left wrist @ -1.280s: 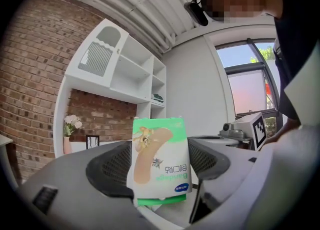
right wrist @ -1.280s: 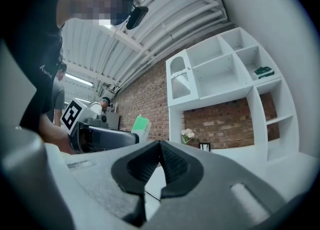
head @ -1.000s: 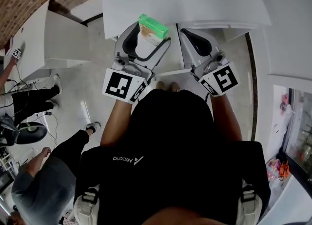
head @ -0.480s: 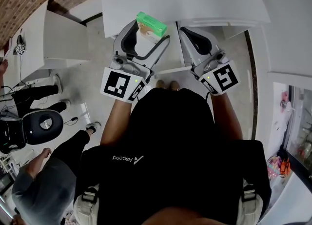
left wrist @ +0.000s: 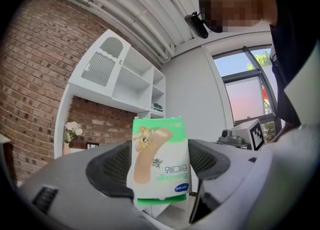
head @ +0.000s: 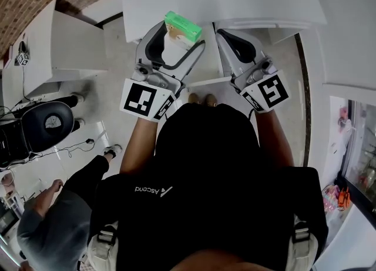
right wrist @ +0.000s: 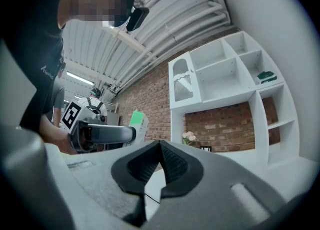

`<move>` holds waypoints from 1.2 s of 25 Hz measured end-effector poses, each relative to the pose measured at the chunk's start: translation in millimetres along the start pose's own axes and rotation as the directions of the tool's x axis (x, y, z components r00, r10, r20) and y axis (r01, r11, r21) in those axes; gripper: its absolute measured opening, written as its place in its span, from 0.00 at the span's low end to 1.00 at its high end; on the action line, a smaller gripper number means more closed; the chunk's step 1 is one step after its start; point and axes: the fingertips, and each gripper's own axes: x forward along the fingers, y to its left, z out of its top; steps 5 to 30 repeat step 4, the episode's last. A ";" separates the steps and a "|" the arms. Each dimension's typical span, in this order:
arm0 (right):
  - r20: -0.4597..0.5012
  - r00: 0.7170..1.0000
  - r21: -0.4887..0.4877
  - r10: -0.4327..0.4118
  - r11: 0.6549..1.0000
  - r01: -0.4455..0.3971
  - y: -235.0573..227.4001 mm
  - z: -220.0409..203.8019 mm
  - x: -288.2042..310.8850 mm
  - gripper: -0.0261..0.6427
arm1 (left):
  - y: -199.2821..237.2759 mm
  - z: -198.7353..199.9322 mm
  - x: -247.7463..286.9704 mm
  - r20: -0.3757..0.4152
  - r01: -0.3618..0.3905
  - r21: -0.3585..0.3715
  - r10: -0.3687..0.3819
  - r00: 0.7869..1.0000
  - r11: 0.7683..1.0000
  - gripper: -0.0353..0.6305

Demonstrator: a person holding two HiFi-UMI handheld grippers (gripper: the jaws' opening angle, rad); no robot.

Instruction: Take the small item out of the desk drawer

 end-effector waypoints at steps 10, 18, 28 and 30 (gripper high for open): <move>-0.004 1.000 0.000 -0.002 1.000 0.002 -1.0 -1.2 0.0 0.04 | 1.0 -1.2 0.9 -0.003 0.001 0.000 -0.001 1.000 1.000 0.57; -0.004 1.000 0.000 -0.002 1.000 0.002 -1.0 -1.2 0.0 0.04 | 1.0 -1.2 0.9 -0.003 0.001 0.000 -0.001 1.000 1.000 0.57; -0.004 1.000 0.000 -0.002 1.000 0.002 -1.0 -1.2 0.0 0.04 | 1.0 -1.2 0.9 -0.003 0.001 0.000 -0.001 1.000 1.000 0.57; -0.004 1.000 0.000 -0.002 1.000 0.002 -1.0 -1.2 0.0 0.04 | 1.0 -1.2 0.9 -0.003 0.001 0.000 -0.001 1.000 1.000 0.57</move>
